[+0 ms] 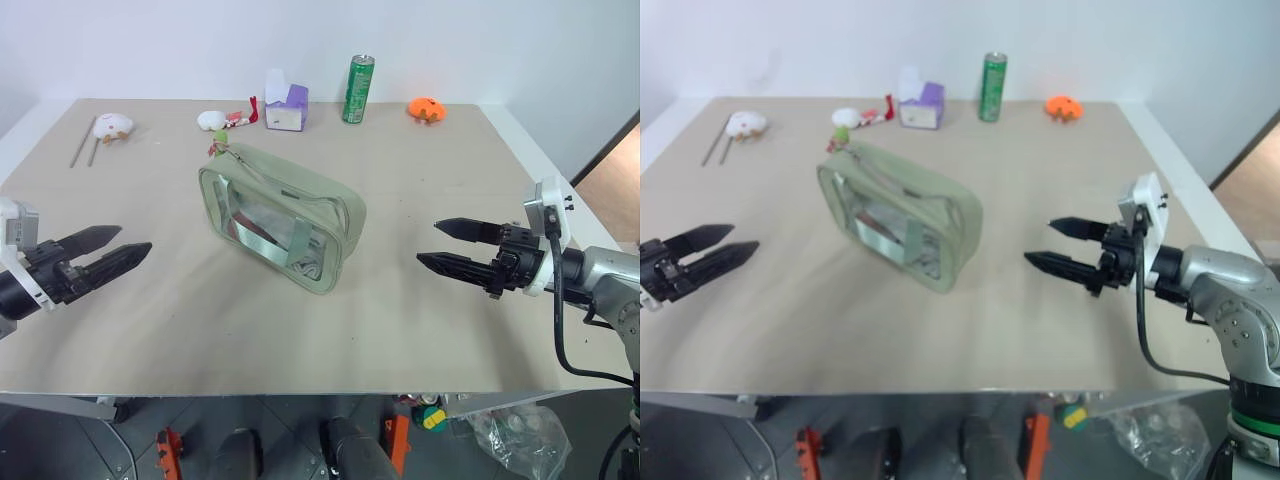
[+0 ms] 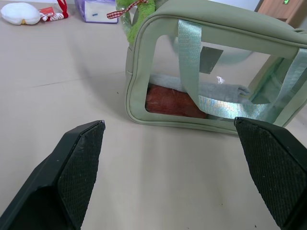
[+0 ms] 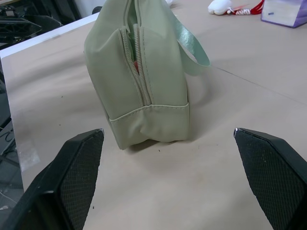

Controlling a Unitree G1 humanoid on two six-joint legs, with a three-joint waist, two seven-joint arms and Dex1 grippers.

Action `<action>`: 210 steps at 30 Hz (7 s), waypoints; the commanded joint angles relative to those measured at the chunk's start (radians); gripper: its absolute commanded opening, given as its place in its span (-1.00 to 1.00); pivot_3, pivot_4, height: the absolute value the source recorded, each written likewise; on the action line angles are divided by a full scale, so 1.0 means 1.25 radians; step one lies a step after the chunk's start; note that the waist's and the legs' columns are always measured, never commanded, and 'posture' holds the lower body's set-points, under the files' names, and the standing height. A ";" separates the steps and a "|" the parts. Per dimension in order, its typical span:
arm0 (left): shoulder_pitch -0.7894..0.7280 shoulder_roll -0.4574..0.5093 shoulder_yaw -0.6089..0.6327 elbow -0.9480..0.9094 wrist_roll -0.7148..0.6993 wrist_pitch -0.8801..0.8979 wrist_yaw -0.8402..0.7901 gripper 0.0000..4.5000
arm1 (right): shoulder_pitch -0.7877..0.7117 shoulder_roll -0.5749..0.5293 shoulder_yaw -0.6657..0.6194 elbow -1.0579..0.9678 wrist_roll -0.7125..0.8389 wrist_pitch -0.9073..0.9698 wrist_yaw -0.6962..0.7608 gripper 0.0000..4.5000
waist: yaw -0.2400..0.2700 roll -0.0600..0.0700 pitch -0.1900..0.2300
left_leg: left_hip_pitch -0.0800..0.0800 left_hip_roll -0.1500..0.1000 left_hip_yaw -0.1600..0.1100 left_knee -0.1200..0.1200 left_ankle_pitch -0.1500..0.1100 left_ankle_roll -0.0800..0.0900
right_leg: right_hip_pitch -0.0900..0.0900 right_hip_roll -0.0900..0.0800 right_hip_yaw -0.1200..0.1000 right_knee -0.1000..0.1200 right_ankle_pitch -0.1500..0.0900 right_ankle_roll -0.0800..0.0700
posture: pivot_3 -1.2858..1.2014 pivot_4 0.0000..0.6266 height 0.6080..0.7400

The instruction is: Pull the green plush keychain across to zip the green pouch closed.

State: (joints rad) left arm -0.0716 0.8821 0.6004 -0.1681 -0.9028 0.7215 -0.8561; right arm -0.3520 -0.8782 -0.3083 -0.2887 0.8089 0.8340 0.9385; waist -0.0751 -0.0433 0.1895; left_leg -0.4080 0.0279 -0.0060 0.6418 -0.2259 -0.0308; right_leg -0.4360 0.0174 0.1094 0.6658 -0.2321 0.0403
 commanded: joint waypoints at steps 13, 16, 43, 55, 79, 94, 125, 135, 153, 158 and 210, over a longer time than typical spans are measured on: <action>-0.068 0.003 -0.018 -0.088 -0.033 -0.003 -0.021 0.99 | -0.302 0.025 0.135 -0.023 -0.027 -0.040 0.016 1.00 | 0.000 0.000 0.000 | 0.000 0.000 0.001 0.000 0.001 0.000 | -0.001 0.000 0.000 0.000 0.001 0.000 | 0.03 -0.52 1.00; -0.071 0.016 -0.039 -0.109 -0.030 0.000 -0.041 0.99 | -0.435 0.071 0.220 -0.043 -0.048 -0.043 0.030 1.00 | -0.010 0.001 0.001 | -0.001 0.001 0.003 0.000 0.001 0.000 | -0.003 -0.001 0.000 0.001 0.002 -0.002 | 0.03 -0.52 1.00; -0.034 -0.040 -0.044 -0.172 -0.048 -0.015 0.017 1.00 | -0.659 0.321 0.593 0.238 -0.520 -0.311 0.117 0.89 | -0.001 -0.001 0.000 | -0.003 0.003 -0.002 0.002 0.002 -0.001 | -0.004 0.000 -0.006 0.002 0.006 -0.010 | 0.03 -0.52 1.00; -0.030 -0.048 -0.048 -0.177 -0.048 -0.021 0.028 1.00 | -0.643 0.322 0.607 0.256 -0.608 -0.344 0.136 -0.73 | -0.001 -0.001 0.000 | -0.004 0.003 -0.002 0.003 0.002 -0.001 | -0.003 0.000 -0.007 0.002 0.007 -0.010 | 0.03 -0.52 1.00; -0.077 -0.068 -0.088 -0.130 -0.033 -0.027 0.021 1.00 | -0.653 0.244 0.494 0.041 -0.448 -0.078 0.169 0.30 | -0.002 0.000 0.000 | -0.004 0.002 -0.004 0.008 0.002 -0.001 | -0.004 0.001 -0.008 0.008 0.004 -0.008 | 0.03 -0.52 1.00; -0.079 -0.088 -0.111 -0.139 -0.029 -0.038 0.029 1.00 | -0.689 0.243 0.599 0.187 -0.624 -0.184 0.144 0.30 | -0.002 0.000 0.000 | -0.003 0.003 -0.003 0.009 0.002 -0.001 | -0.004 0.001 -0.007 0.011 0.003 -0.007 | 0.03 -0.52 1.00; -0.056 -0.111 -0.096 -0.157 -0.039 -0.055 0.067 1.00 | -0.593 0.145 0.537 0.225 -0.644 -0.286 0.230 -0.98 | 0.005 0.000 0.000 | -0.003 0.002 -0.005 0.009 0.002 -0.001 | -0.003 0.000 -0.008 0.011 0.003 -0.008 | 0.03 -0.52 1.00; -0.097 -0.149 0.003 -0.070 -0.152 -0.042 0.117 1.00 | -0.443 -0.046 0.442 0.095 -0.548 -0.404 0.373 -0.98 | 0.022 0.000 0.000 | -0.005 -0.001 -0.006 0.009 0.001 -0.001 | -0.003 -0.004 -0.009 0.010 -0.001 -0.002 | 0.03 -0.52 1.00; -0.117 -0.127 -0.056 -0.063 -0.134 -0.022 0.109 1.00 | -0.479 0.094 0.397 0.069 -0.435 -0.226 0.306 0.06 | 0.011 0.000 0.000 | 0.001 0.002 -0.005 0.009 0.003 -0.002 | -0.001 0.001 -0.009 0.012 0.002 -0.007 | 0.03 -0.52 1.00; -0.116 -0.140 -0.077 -0.075 -0.138 -0.018 0.114 1.00 | -0.497 0.065 0.284 0.096 -0.272 -0.103 0.347 0.55 | 0.015 0.000 0.000 | -0.001 0.001 -0.006 0.009 0.002 -0.002 | -0.001 0.000 -0.009 0.011 0.001 -0.005 | 0.03 -0.52 1.00; -0.202 0.019 -0.148 -0.214 -0.183 0.065 -0.063 1.00 | -0.347 -0.031 0.336 0.206 -0.385 -0.232 0.350 -0.98 | 0.014 0.001 0.001 | 0.000 0.001 -0.002 0.009 0.002 -0.002 | -0.002 0.000 -0.005 0.011 0.001 -0.004 | 0.03 -0.52 1.00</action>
State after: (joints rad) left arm -0.3223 0.9090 0.3873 -0.4393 -1.1192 0.8225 -0.9413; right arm -0.7688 -0.9134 0.1297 0.0012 0.3115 0.5451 1.3721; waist -0.0581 -0.0427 0.1902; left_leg -0.4081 0.0288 -0.0087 0.6529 -0.2228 -0.0334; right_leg -0.4379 0.0178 0.1029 0.6799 -0.2313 0.0352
